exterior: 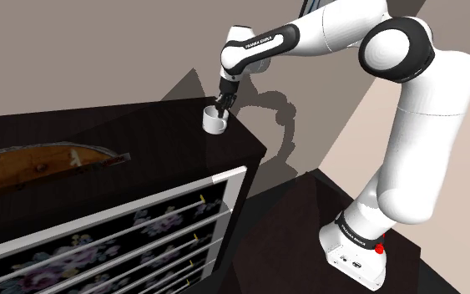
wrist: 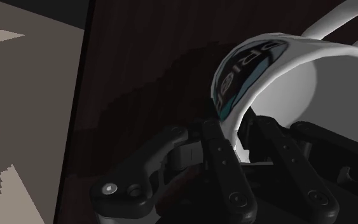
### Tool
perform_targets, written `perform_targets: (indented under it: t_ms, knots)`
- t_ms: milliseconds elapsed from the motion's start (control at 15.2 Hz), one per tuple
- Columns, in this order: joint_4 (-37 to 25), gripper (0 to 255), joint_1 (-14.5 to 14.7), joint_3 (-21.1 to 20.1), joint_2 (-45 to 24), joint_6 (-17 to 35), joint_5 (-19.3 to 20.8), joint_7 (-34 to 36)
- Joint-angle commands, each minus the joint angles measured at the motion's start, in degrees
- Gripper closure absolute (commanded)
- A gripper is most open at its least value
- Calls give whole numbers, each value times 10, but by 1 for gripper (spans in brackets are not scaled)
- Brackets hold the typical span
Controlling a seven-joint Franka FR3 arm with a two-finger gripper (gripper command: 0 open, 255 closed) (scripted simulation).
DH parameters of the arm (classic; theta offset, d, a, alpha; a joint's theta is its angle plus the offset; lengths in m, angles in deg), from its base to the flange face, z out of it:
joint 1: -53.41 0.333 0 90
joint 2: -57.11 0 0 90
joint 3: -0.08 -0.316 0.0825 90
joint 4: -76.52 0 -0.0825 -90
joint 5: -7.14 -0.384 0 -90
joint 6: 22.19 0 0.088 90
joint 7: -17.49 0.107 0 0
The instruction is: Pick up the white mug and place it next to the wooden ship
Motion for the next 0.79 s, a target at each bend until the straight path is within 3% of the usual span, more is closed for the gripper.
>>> perform_targets:
  t_ms: [0, 396, 726]
  knots:
    - [0, 255, 0, 0, 0, 0, 0, 0]
    - [0, 255, 0, 0, 0, 0, 0, 0]
    - [-15, 255, 1, 1, 17, -32, 4, 4]
